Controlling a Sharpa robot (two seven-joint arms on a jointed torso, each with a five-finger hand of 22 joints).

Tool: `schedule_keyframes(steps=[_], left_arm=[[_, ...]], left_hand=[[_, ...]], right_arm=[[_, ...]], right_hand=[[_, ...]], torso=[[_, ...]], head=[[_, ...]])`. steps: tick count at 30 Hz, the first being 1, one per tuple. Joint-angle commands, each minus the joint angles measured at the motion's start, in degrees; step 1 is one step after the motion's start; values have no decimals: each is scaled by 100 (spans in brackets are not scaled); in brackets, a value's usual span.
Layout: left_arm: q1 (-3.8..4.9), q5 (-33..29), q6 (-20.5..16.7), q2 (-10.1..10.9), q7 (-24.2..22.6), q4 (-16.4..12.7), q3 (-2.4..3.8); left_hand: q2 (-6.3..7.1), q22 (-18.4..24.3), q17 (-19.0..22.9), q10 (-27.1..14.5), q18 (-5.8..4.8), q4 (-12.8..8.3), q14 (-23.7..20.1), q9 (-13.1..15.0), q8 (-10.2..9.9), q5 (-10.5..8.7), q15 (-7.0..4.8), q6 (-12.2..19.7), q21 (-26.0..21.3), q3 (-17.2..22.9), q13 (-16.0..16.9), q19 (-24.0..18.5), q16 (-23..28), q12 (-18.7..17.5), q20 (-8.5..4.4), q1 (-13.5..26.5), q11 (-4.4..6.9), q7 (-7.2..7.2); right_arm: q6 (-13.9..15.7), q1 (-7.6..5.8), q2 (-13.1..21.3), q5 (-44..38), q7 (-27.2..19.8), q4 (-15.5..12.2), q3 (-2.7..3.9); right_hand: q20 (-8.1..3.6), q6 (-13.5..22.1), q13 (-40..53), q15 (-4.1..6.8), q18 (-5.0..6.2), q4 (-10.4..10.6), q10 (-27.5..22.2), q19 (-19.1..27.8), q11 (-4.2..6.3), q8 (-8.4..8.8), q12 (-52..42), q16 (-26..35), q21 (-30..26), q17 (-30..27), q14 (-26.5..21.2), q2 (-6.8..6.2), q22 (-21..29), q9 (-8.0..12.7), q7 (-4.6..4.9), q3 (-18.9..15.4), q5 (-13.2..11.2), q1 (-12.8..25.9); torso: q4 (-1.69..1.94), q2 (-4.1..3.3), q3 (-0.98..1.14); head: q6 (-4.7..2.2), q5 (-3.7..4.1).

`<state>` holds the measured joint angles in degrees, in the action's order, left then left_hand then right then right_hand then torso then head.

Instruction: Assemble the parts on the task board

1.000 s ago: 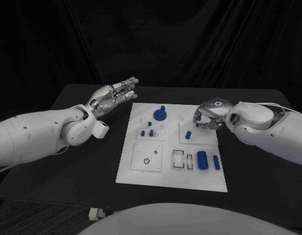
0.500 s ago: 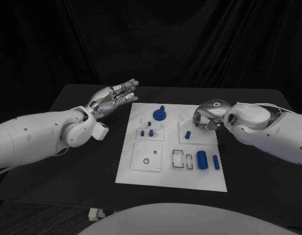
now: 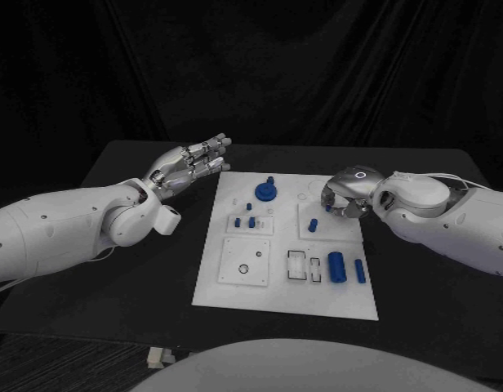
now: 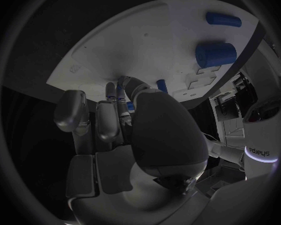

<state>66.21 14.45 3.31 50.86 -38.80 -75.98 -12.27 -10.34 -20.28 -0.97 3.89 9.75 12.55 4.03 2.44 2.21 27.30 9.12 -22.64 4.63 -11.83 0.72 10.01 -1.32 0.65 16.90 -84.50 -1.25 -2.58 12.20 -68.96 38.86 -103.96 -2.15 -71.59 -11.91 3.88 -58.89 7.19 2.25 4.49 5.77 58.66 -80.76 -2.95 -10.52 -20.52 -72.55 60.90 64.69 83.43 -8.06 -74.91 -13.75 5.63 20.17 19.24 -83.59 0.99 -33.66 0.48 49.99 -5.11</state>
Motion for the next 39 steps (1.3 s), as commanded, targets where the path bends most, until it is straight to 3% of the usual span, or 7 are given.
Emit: schedule_keyframes(steps=[1, 8, 28, 33, 39], left_arm=[[-10, -44, 80, -19, -878, 5, 6], [-17, -44, 101, -41, -859, 33, 6], [-25, -43, 116, -51, -802, 115, 6], [-26, -44, 120, -49, -774, 124, 6], [-27, -44, 131, -49, -730, 143, 6]], left_hand=[[-11, -16, -10, -10, 19, -54, 42, 13, 39, 36, 18, -83, 39, 6, 6, 48, -41, 11, -3, -85, -23, -6], [-29, -50, -15, -5, -18, -115, 78, 50, 103, 78, 41, -421, 81, 36, 7, 155, -56, 13, -2, -140, -55, -106], [-31, -85, -22, -11, -41, -162, 117, 46, 103, 124, 60, -430, 110, 57, 6, 227, -73, 11, -1, -178, -67, -117], [-30, -82, -22, -14, -43, -166, 119, 44, 100, 125, 63, -420, 111, 59, 5, 231, -74, 11, -1, -181, -68, -115], [-28, -72, -21, -25, -47, -169, 116, 40, 95, 123, 66, -397, 110, 58, 3, 231, -73, 8, 0, -181, -68, -112]], right_arm=[[140, 15, 3, -56, -41, -21, 4], [281, 15, 1, -56, -104, -33, 4], [679, -21, 152, -56, -95, -191, 4], [749, -108, 242, -56, -32, -357, 4], [786, -316, 462, -56, 95, -828, 4]], right_hand=[[-43, -78, 7, 51, 95, -57, 78, 3, 3, -51, -26, 15, -24, -3, 8, 37, -792, -52, 16, 7, -37, 23], [-41, -305, 7, 37, 88, -186, 382, -3, 41, -187, -16, 39, -12, -42, 1, 75, -796, -232, 17, 58, -29, -8], [4, -441, -47, -14, 80, -238, 645, -20, 56, -238, 136, 60, 33, -81, 4, 75, -807, -386, 17, 66, -138, 79], [8, -434, -60, -16, 81, -233, 658, -19, 54, -224, 174, 63, 29, -87, 5, 71, -805, -397, 16, 66, -186, 99], [15, -417, -77, -31, 76, -229, 667, -28, 45, -200, 222, 51, 49, -71, 15, 65, -810, -405, 24, 71, -232, 113]], torso=[[-1, -2, 0], [-1, 0, -1], [-5, 9, -8], [0, 9, -4], [-1, 3, -2]], head=[[1, -1], [1, -10], [1, -52], [1, -73], [1, -87]])
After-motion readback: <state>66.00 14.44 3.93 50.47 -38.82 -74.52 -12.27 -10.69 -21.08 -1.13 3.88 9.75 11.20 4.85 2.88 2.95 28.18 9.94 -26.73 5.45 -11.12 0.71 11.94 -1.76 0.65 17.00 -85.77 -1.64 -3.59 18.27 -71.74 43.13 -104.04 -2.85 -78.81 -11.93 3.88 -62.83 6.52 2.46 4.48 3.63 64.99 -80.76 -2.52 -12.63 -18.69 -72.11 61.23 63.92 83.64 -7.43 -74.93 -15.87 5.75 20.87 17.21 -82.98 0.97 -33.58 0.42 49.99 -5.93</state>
